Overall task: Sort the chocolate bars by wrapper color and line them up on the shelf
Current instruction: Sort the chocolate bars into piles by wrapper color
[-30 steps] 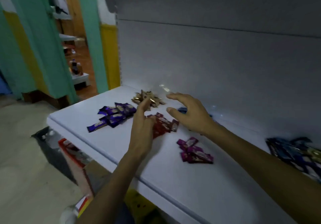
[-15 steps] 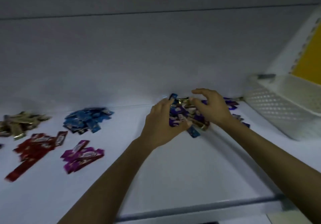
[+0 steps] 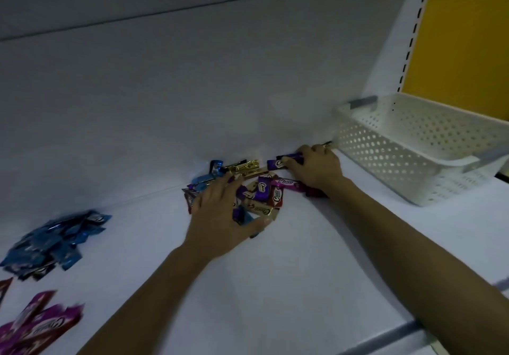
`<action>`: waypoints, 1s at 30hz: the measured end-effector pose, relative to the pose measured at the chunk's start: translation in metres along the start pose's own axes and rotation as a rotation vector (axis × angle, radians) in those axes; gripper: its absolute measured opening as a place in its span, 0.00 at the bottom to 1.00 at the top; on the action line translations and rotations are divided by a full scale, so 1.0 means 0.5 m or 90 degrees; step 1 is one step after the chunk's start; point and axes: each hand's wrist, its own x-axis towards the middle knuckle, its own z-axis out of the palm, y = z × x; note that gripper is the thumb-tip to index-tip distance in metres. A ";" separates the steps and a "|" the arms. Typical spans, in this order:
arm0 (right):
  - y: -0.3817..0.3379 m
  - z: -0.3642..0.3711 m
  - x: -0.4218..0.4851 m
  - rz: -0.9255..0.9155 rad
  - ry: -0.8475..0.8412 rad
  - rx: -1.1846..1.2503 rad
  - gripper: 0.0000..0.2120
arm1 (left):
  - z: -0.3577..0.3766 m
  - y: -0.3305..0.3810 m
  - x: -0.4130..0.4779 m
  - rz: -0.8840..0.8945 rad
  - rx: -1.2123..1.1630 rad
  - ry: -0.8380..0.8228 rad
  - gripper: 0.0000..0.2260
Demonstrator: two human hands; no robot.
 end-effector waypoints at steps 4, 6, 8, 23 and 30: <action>-0.045 -0.004 -0.032 -0.101 -0.068 0.011 0.29 | -0.007 -0.018 0.038 -0.043 -0.016 0.068 0.42; -0.069 -0.002 -0.044 -0.144 -0.066 0.057 0.27 | -0.013 -0.025 0.053 -0.063 -0.029 0.104 0.41; -0.074 -0.008 -0.045 -0.150 -0.013 0.095 0.24 | -0.017 -0.033 0.065 -0.079 -0.054 0.104 0.39; -0.099 0.030 -0.046 -0.280 -0.165 0.071 0.18 | -0.007 -0.028 0.045 0.127 -0.107 -0.081 0.30; -0.089 0.020 -0.052 -0.210 -0.073 0.191 0.18 | -0.035 -0.045 0.065 -0.040 -0.112 0.045 0.32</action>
